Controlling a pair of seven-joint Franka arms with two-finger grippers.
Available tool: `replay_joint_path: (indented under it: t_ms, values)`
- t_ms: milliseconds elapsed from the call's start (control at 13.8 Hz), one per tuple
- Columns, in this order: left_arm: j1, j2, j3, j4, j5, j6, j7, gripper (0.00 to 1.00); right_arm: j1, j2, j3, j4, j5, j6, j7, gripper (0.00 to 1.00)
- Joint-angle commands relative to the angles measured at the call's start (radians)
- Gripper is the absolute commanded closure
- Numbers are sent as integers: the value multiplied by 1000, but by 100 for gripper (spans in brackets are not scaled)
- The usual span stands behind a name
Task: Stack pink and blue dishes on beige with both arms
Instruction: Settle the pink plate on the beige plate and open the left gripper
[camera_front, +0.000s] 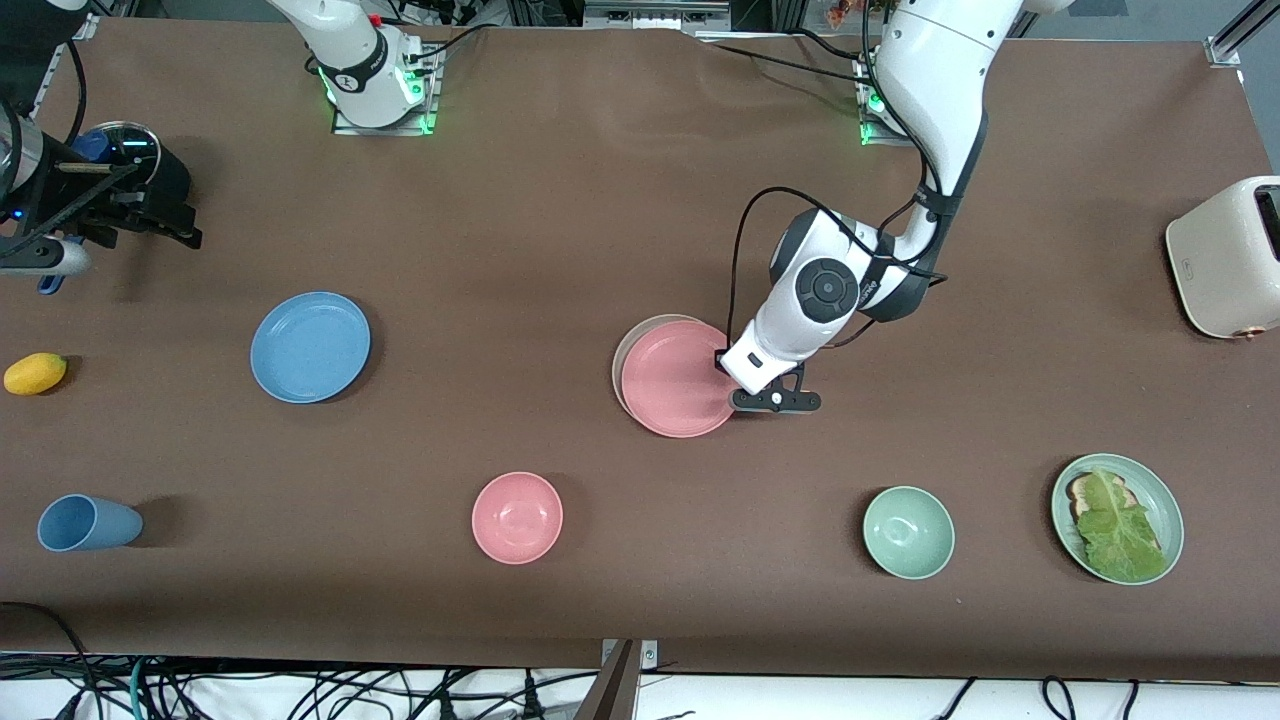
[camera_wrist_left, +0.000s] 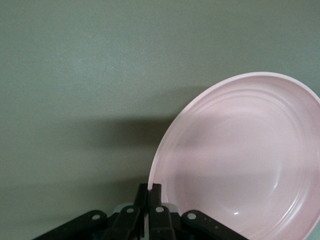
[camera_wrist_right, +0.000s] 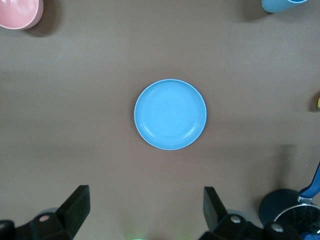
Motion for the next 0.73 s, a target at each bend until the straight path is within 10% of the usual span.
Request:
replay_joint_path:
  t_ms: [0,653]
  values:
    - [-3,-28,2,-33,32,10,-8,83,-6,-14,6,-10,-1,-6,7,0]
    - [2,-31,4,-30,32,5,-7,45,-6,-14,6,-10,-3,-6,7,0]
